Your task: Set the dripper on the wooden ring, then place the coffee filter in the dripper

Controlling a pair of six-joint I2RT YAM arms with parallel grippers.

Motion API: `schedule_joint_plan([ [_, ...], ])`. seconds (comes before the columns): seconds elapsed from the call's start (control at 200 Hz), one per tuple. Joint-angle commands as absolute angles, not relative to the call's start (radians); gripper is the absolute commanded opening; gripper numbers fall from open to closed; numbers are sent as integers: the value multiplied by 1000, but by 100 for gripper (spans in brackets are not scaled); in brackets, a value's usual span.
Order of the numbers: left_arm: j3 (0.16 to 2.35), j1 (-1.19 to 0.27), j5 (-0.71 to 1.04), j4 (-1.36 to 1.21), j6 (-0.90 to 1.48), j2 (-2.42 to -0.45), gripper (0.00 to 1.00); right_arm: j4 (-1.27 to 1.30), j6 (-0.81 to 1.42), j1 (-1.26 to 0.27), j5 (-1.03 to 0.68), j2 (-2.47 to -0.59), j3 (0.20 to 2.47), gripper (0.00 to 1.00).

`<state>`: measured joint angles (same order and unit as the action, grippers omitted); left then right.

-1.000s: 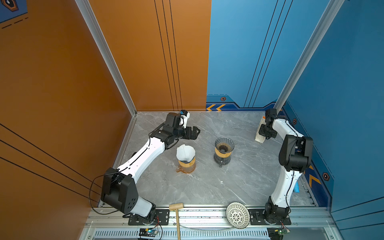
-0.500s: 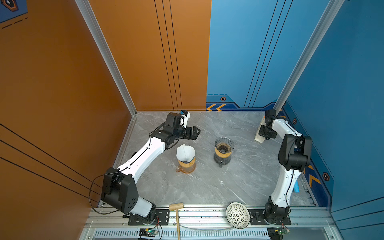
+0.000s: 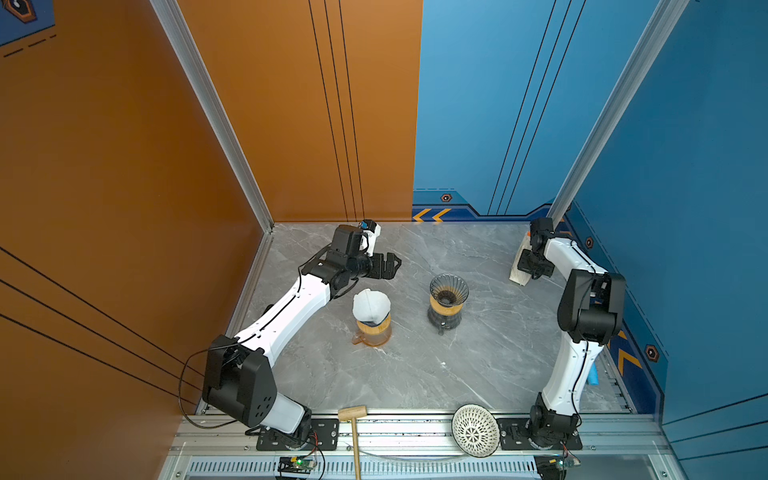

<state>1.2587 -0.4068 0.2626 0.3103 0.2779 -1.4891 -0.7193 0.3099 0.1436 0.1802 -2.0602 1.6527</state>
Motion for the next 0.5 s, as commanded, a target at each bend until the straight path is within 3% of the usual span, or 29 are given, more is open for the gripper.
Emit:
schedule_joint_plan([
  [0.0, 1284, -416, 284, 329, 282, -1491, 98, -760, 304, 138, 167, -2006, 1629, 0],
  [0.496, 1283, -419, 284, 330, 279, -1491, 98, -768, 311, 137, 156, -2011, 1617, 0],
])
